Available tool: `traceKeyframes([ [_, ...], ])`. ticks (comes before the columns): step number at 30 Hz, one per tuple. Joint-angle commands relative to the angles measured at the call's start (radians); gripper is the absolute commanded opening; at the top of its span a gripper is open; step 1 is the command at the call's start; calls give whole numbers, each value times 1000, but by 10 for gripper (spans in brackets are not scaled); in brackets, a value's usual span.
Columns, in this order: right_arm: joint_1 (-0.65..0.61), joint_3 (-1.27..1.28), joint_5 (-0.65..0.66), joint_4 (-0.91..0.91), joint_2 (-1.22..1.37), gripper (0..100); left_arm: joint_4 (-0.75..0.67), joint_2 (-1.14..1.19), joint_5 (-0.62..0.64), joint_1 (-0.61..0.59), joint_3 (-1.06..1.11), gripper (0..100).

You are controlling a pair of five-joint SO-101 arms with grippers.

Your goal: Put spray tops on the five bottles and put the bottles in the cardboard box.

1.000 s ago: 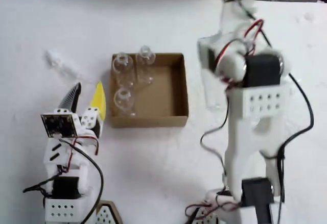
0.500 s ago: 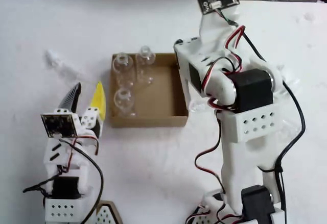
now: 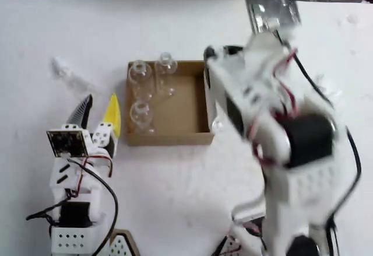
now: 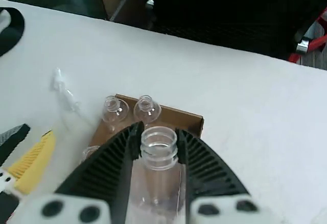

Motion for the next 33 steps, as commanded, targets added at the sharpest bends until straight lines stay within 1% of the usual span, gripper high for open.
traceKeyframes([
  [1, -74, 184, -11, -93, -194, 16, -21, -7, -14, 10, -3, 176],
  [4, -90, 448, -6, -298, -357, 16, -21, -7, -14, 10, -3, 176],
  [8, -88, 848, -2, -699, -585, 15, -21, -7, -14, 5, -3, 176],
  [10, -88, 1000, -2, -865, -674, 15, -21, -7, -14, 5, -3, 176],
  [11, -87, 1054, -2, -917, -699, 15, -21, -7, -14, 5, -3, 176],
  [13, -68, 1108, -2, -966, -700, 15, -21, -7, -14, 5, -3, 176],
  [17, -1, 1120, -3, -1038, -604, 15, -21, -7, -14, 10, -3, 176],
  [21, 42, 1125, -3, -1176, -470, 15, -21, -7, -14, 10, -3, 176],
  [29, 54, 1125, -2, -1509, -91, 15, -21, -7, -14, 5, -3, 176],
  [33, 53, 1125, -2, -1616, 71, 15, -21, -7, -14, 5, -3, 176],
])
